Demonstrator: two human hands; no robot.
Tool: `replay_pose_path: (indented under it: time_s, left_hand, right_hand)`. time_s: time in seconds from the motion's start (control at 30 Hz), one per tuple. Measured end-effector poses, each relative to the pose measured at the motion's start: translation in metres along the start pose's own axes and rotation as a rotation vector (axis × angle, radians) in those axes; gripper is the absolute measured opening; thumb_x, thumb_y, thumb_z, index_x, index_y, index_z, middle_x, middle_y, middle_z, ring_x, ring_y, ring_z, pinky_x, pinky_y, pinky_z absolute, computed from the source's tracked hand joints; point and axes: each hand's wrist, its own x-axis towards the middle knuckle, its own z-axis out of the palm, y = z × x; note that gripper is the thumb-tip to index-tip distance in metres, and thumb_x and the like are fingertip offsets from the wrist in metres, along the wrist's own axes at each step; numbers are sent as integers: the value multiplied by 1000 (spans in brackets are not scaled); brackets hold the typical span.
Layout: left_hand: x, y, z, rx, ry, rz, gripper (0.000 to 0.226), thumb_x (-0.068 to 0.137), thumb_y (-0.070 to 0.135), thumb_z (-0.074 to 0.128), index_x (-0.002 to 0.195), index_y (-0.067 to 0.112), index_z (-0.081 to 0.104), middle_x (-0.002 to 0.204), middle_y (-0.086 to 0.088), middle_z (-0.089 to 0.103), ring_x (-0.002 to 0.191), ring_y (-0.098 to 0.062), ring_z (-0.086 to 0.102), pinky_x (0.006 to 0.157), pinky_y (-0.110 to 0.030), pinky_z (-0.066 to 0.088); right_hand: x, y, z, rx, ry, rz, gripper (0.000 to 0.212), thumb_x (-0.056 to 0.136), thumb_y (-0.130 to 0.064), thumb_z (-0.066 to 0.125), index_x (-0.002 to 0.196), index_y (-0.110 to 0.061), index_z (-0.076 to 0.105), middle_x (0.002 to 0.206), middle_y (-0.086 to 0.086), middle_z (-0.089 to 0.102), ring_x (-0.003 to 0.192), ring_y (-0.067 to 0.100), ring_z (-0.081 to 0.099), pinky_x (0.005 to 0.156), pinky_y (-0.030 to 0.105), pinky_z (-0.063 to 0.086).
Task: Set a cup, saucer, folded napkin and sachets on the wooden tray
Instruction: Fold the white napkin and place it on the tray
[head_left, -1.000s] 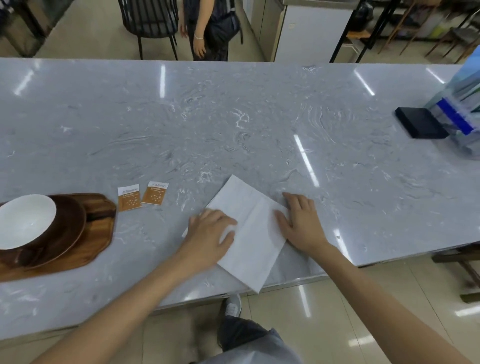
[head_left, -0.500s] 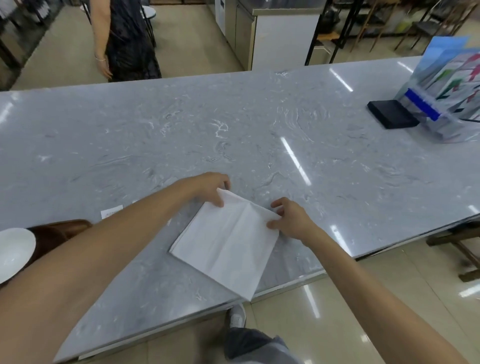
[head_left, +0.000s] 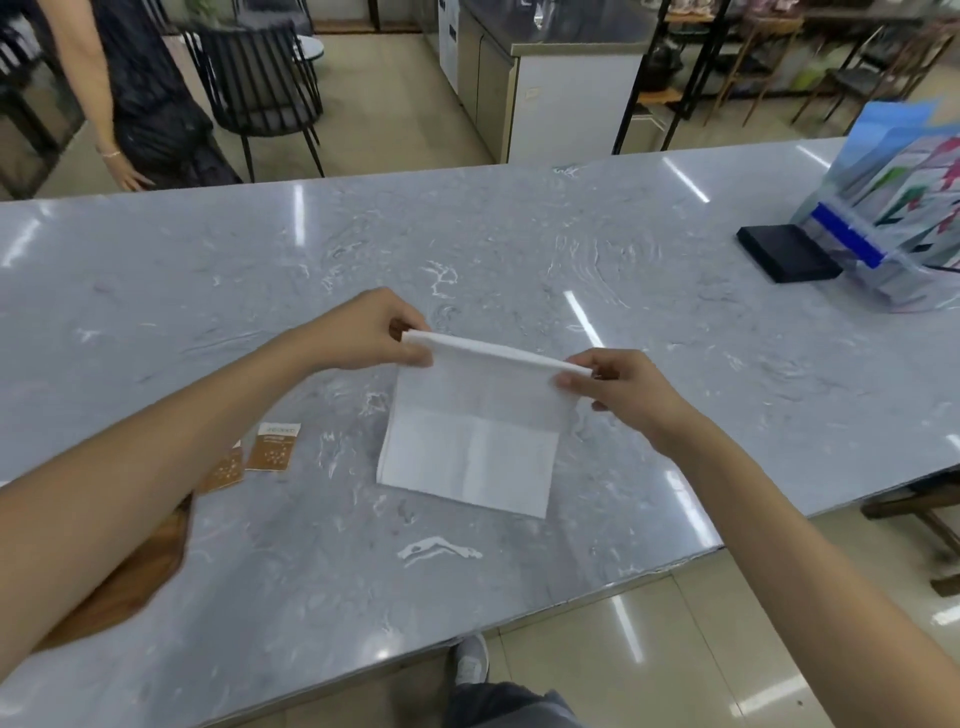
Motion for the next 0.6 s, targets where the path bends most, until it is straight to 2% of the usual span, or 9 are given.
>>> replay_pose_path:
  time_s: [0.07, 0.13, 0.23, 0.3, 0.33, 0.4, 0.47, 0.53, 0.6]
  left_hand:
    - [-3, 6, -9, 24, 47, 7, 7, 82, 32, 80, 85, 25, 80, 80, -8, 76, 71, -23, 68, 65, -38, 52]
    - [-4, 8, -12, 40, 81, 13, 4, 82, 30, 80, 86, 30, 80, 80, 0, 77, 77, -24, 70, 69, -39, 55]
    - [-5, 1, -6, 68, 115, 25, 14, 83, 19, 78, 84, 33, 77, 84, 6, 77, 82, -15, 70, 70, -19, 52]
    - [-6, -9, 1, 94, 152, 14, 18, 84, 14, 76, 88, 32, 76, 89, 7, 77, 87, -11, 69, 67, -4, 45]
    - [-6, -14, 6, 109, 169, 4, 17, 84, 13, 75, 90, 29, 77, 90, 6, 77, 88, -12, 69, 68, -4, 45]
    - [-9, -23, 16, 155, 188, -7, 15, 85, 11, 73, 93, 23, 79, 91, 4, 77, 88, -14, 69, 73, -18, 52]
    - [-13, -30, 28, 210, 201, 3, 16, 84, 11, 71, 96, 20, 78, 91, 4, 76, 83, -16, 69, 77, -33, 56]
    - [-20, -37, 37, 271, 226, 35, 17, 84, 12, 70, 96, 22, 76, 92, 5, 75, 76, -17, 66, 72, -35, 55]
    - [-29, -46, 46, 315, 249, 86, 18, 82, 10, 70, 95, 22, 74, 92, 5, 74, 70, -16, 63, 67, -34, 52]
  right_hand:
    - [8, -6, -5, -8, 55, -45, 9, 89, -33, 80, 96, -28, 81, 77, -1, 59, 69, 10, 55, 67, 24, 47]
    - [15, -10, -5, -19, 93, -78, 8, 90, -31, 79, 97, -28, 81, 75, 2, 56, 70, 13, 53, 68, 28, 47]
    - [27, -8, 5, -147, 136, -117, 8, 91, -25, 78, 97, -21, 80, 80, 11, 68, 69, 15, 56, 72, 32, 47]
    - [32, -3, 13, -274, 159, -148, 4, 91, -22, 77, 95, -22, 79, 87, 4, 74, 68, 7, 59, 69, 20, 45]
    - [32, 0, 18, -328, 165, -163, 6, 91, -21, 76, 95, -24, 79, 87, -1, 74, 68, 1, 58, 66, 12, 43]
    - [30, 6, 27, -412, 172, -190, 11, 93, -18, 74, 100, -23, 81, 88, -8, 74, 67, -3, 57, 62, 6, 41]
    - [23, 13, 36, -457, 187, -236, 14, 93, -16, 73, 103, -20, 82, 93, -6, 77, 66, 0, 60, 67, 15, 48]
    - [12, 21, 44, -464, 210, -270, 14, 93, -15, 74, 104, -18, 82, 97, -1, 81, 69, 10, 69, 73, 29, 58]
    - [-1, 31, 52, -481, 227, -307, 15, 91, -13, 76, 105, -17, 82, 102, 0, 81, 80, 17, 76, 79, 31, 61]
